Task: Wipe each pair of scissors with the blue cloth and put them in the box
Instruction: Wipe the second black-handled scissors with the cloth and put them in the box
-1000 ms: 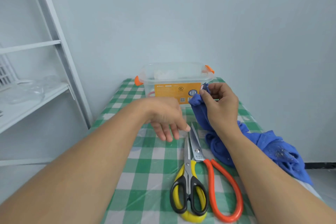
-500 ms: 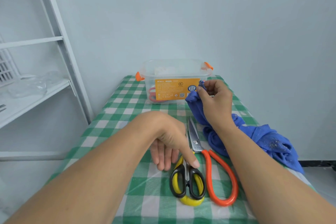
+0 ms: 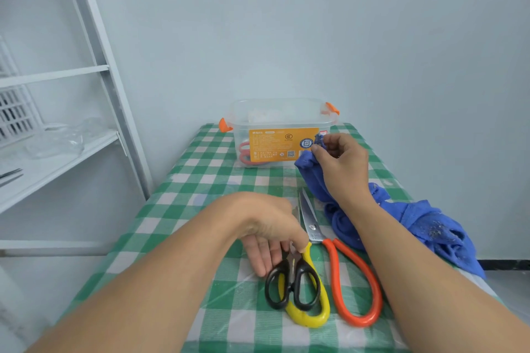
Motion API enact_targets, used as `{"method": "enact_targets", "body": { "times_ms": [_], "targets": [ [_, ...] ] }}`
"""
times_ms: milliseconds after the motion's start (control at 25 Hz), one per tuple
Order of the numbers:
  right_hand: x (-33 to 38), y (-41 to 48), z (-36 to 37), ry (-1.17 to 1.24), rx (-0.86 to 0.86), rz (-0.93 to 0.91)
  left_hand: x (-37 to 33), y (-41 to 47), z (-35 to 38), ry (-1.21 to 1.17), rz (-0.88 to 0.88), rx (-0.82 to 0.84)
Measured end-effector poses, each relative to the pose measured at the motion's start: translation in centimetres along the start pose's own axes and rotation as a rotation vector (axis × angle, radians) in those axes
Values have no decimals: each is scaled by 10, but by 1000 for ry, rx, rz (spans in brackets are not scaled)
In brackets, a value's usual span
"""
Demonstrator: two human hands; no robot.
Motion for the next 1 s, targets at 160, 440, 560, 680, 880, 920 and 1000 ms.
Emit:
{"method": "enact_targets", "body": {
  "times_ms": [160, 440, 560, 680, 880, 920, 1000],
  "targets": [
    [3, -1, -1, 22, 4, 8, 3, -6, -11, -72, 13, -61],
    [0, 3, -2, 132, 23, 85, 3, -7, -49, -417, 121, -472],
    [4, -2, -1, 157, 77, 98, -1, 4, -46, -674, 148, -561],
    [6, -5, 1, 198, 135, 141, 2, 21, -42, -843, 167, -608],
    [8, -8, 2, 293, 157, 215, 0, 48, -40, -783, 349, -936],
    [8, -6, 2, 310, 156, 223, -1, 51, -41, -810, 406, -958],
    [7, -4, 2, 332, 150, 250, -5, 54, -43, -840, 494, -934]
  ]
}}
Point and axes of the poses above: each hand's wrist, its own y-axis towards the middle knuckle, its own z-axis out of the palm, x = y × z, the point moved 2 cm from there along y, towards the middle knuckle, and after that the axes turned 14 degrees about -x, right-handed, at the moved point
